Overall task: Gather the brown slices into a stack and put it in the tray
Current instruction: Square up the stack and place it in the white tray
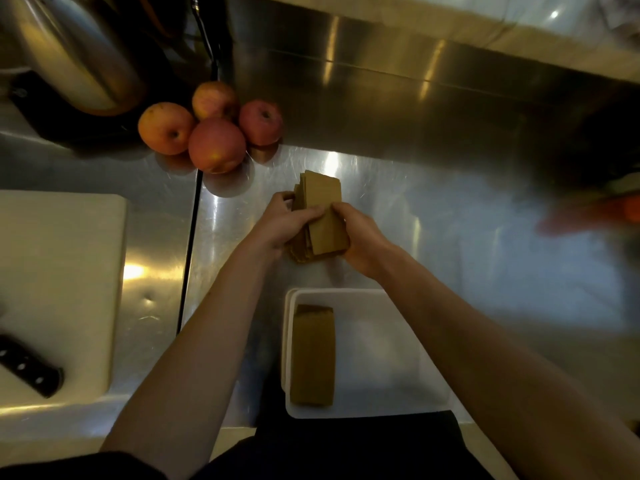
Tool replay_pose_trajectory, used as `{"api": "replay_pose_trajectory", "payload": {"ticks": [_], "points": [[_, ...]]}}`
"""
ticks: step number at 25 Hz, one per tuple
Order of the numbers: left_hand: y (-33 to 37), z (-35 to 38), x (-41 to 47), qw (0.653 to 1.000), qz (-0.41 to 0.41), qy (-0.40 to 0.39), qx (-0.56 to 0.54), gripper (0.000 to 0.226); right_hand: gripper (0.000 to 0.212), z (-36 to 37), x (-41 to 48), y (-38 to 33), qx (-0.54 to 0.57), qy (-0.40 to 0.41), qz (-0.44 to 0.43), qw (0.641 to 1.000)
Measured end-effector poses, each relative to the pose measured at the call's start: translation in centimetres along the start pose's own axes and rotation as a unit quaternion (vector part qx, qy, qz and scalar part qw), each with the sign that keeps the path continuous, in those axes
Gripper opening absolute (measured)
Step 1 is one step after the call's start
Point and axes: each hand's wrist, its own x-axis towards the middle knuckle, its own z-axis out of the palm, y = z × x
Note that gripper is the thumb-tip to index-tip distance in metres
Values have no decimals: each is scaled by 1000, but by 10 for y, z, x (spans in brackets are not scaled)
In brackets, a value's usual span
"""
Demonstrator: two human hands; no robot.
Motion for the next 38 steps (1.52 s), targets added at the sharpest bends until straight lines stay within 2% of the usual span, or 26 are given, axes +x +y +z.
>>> {"api": "replay_pose_trajectory", "payload": {"ticks": [2, 4, 6, 9, 12, 16, 21, 24, 28, 31, 33, 38], "points": [[3, 2, -7, 1000, -19, -10, 4, 91, 41, -6, -5, -1, -8, -14, -1, 1000], [3, 4, -12, 999, -23, -35, -1, 82, 42, -14, -13, -2, -12, -38, -10, 999], [5, 8, -23, 998, -12, -55, -7, 74, 37, -27, -24, -1, -32, -61, -42, 997], [13, 17, -43, 997, 10, -82, -2, 77, 29, -51, -44, -3, -71, -97, -103, 987], [22, 35, -66, 993, 38, -110, 11, 76, 38, -84, -66, -5, -74, -123, -136, 980], [35, 77, -94, 986, 76, -146, 29, 81, 63, -137, -84, -5, -70, -123, -174, 975], [31, 152, -112, 975, 104, -177, 80, 89, 57, -226, -90, 3, -119, -138, -186, 966], [21, 201, -115, 968, 123, -193, 99, 88, 53, -282, -90, 9, -150, -140, -237, 950], [-3, 274, -113, 957, 154, -191, 152, 83, 58, -362, -83, 18, -222, -147, -293, 918], [-26, 310, -112, 951, 185, -167, 181, 80, 73, -400, -69, 37, -262, -152, -311, 901], [-43, 330, -112, 944, 215, -151, 200, 84, 82, -416, -63, 48, -290, -147, -334, 885], [-71, 361, -111, 922, 270, -107, 257, 87, 81, -432, -58, 62, -340, -137, -381, 849]]}}
